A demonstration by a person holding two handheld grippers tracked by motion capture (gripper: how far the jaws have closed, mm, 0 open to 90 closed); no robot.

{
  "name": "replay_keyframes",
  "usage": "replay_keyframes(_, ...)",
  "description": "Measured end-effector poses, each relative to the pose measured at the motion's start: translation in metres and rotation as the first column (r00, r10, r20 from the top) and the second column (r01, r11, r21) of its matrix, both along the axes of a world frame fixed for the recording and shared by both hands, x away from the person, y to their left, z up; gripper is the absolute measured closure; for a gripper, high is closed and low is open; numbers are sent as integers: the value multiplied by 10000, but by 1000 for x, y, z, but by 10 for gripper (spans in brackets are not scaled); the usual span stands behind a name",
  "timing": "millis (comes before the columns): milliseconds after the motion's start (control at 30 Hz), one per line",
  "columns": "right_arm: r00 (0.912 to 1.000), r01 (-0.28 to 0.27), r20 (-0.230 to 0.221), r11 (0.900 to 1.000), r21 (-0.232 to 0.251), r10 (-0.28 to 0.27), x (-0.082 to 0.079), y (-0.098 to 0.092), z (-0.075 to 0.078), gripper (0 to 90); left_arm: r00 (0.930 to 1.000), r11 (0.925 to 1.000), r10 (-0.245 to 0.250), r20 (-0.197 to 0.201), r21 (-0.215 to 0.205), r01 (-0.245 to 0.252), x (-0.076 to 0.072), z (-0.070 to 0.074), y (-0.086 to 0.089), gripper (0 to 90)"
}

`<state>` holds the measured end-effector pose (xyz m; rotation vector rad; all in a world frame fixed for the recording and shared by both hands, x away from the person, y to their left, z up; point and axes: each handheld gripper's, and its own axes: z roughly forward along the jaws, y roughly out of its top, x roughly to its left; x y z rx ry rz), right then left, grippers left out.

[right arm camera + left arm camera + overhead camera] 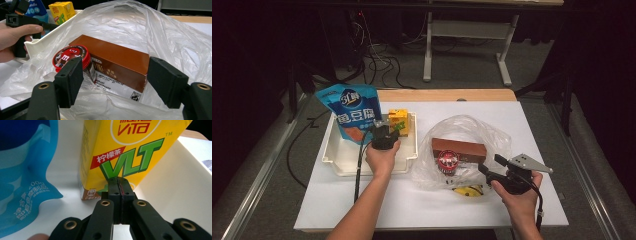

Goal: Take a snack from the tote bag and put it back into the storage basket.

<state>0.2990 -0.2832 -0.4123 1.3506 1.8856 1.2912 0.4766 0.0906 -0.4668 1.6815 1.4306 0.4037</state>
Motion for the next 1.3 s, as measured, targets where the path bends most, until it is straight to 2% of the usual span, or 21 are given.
replay_keyframes(67, 10000, -11, -7, 10000, 6, 11, 0, 0, 0, 299, 10000, 10000, -85, -27, -6, 85, -1, 0, -1, 899)
replay_keyframes(200, 10000, -71, 24, 10000, 57, 71, 0, 1, 1, 302, 9980, 9985, -536, 338, 120, 532, -8, 6, -1, 863)
replay_keyframes(300, 9999, -108, 110, 9999, -4, 108, -1, 2, 3, 316, 9933, 9952, -948, 656, 312, 929, -19, 14, -1, 846)
replay_keyframes(367, 9996, -162, 242, 9998, -67, 163, -2, 4, 5, 338, 9883, 9935, -1130, 1022, 231, 1112, -28, 19, 1, 830)
replay_keyframes(467, 9990, -291, 325, 9996, -47, 292, -2, 6, 8, 359, 9813, 9900, -1401, 1320, 29, 1410, -43, 27, 6, 810)
replay_keyframes(567, 9980, -506, 377, 9987, 15, 505, 1, 7, 12, 431, 9751, 9877, -1490, 1643, -234, 1549, -58, 33, 11, 772)
replay_keyframes(667, 9963, -750, 441, 9968, 260, 738, 6, 4, 16, 611, 9679, 9844, -1672, 1876, -229, 1745, -73, 38, 15, 764)
replay_keyframes(767, 9951, -949, 292, 9951, 271, 941, 12, 3, 18, 789, 9596, 9810, -1866, 2107, -125, 1935, -88, 40, 17, 751)
replay_keyframes(867, 9931, -1174, 46, 9931, 62, 1174, 17, 7, 15, 900, 9522, 9767, -2062, 2252, -117, 2143, -102, 41, 20, 738)
replay_keyframes(933, 9918, -1276, -51, 9912, -349, 1275, 21, 11, 13, 900, 9482, 9755, -2127, 2361, -50, 2200, -110, 39, 21, 726)
replay_keyframes(1000, 9930, -1170, -203, 9916, -557, 1160, 27, 11, 9, 900, 9444, 9730, -2264, 2384, 98, 2307, -117, 37, 21, 712)
replay_keyframes(1100, 9916, -1143, -703, 9904, -771, 1090, 37, 6, -1, 900, 9397, 9664, -2529, 2304, 129, 2569, -123, 34, 20, 686)
replay_keyframes(1167, 9899, -1082, -1023, 9888, -1026, 977, 42, 3, -8, 900, 9392, 9669, -2504, 2349, 117, 2549, -126, 34, 22, 679)
replay_keyframes(1233, 9904, -876, -1174, 9876, -1301, 724, 45, -1, -14, 900, 9384, 9665, -2547, 2337, 310, 2546, -127, 32, 24, 675)
replay_keyframes(1300, 9906, -657, -1279, 9888, -1337, 485, 48, -5, -18, 900, 9405, 9664, -2548, 2247, 260, 2556, -128, 29, 26, 674)
